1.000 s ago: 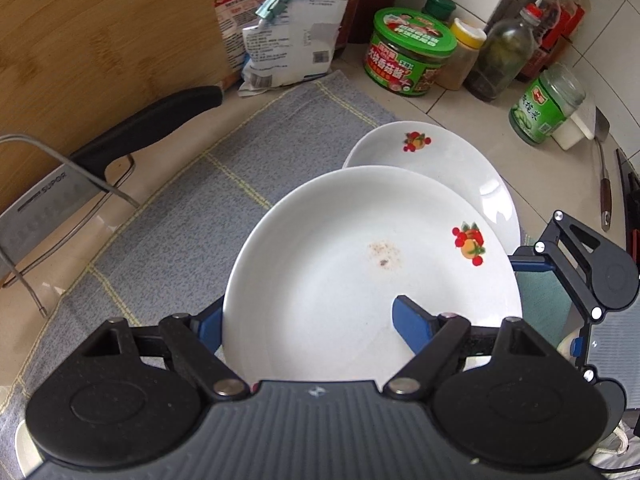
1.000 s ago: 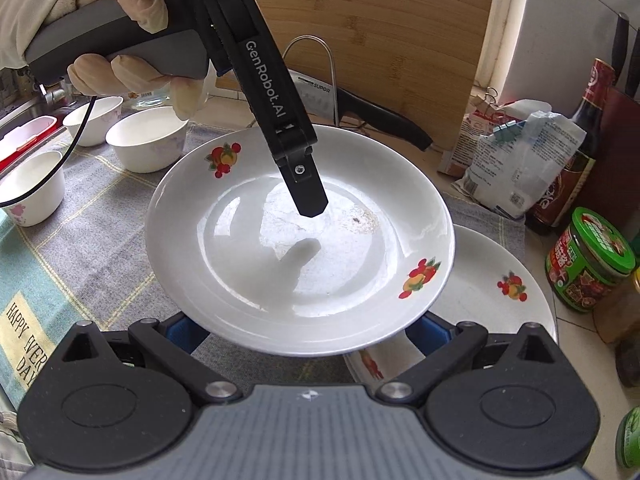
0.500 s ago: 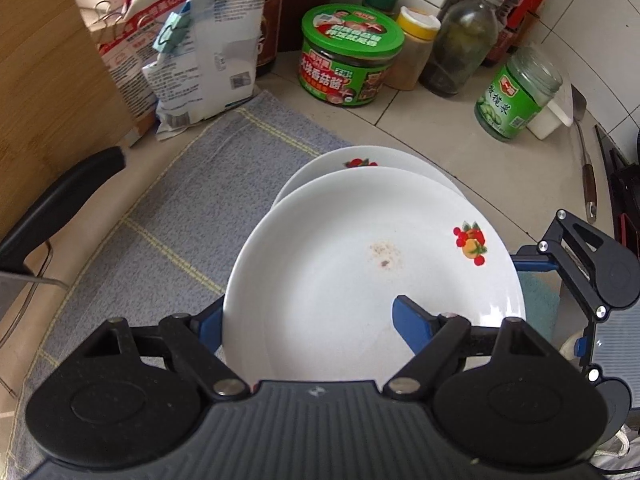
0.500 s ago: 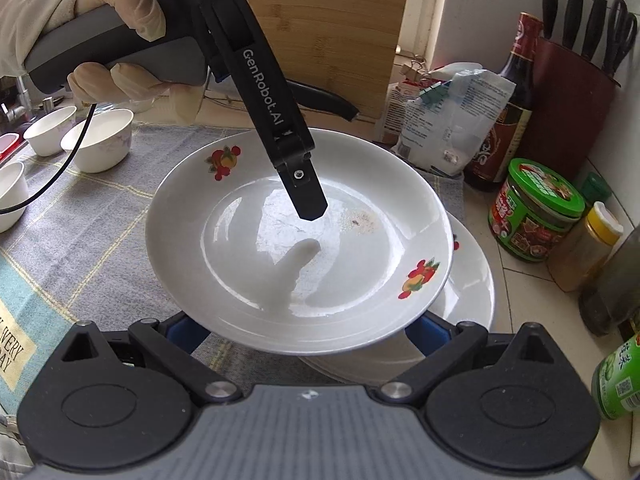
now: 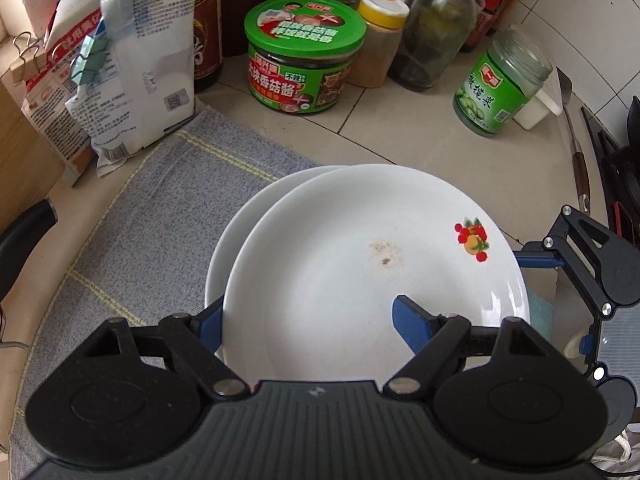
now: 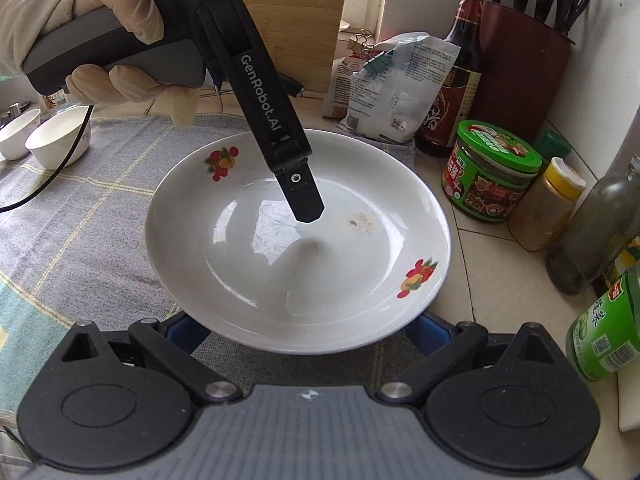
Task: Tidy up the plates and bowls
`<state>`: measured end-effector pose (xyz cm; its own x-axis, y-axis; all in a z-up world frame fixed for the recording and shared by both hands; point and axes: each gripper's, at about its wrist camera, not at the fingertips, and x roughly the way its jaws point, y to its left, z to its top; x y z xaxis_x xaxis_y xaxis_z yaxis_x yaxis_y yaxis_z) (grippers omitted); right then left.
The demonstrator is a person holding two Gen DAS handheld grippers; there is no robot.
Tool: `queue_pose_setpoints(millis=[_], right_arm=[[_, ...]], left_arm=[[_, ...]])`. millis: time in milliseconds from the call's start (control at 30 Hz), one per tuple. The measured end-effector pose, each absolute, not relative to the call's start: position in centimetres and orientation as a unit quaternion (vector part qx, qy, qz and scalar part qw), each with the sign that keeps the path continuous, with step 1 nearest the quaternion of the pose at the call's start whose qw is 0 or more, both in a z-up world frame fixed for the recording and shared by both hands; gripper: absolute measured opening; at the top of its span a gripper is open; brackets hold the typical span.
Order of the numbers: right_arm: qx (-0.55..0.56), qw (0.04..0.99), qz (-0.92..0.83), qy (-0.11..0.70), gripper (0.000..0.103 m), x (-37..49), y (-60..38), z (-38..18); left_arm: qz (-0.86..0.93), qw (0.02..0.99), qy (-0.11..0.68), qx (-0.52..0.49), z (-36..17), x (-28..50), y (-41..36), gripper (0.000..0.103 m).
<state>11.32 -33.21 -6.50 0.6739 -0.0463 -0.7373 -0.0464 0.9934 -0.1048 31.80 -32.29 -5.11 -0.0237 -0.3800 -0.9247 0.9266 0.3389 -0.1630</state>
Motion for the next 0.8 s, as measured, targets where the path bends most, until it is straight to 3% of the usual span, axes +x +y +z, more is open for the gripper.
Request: queue_pose_setpoints(millis=[800], right_arm=[[-0.035, 0.905, 0.008, 0.424, 0.103, 12.26, -34.18, -6.98]], left_arm=[[-0.504, 0.638, 0.522, 0.258, -5.61, 32.05, -32.49, 0.084]])
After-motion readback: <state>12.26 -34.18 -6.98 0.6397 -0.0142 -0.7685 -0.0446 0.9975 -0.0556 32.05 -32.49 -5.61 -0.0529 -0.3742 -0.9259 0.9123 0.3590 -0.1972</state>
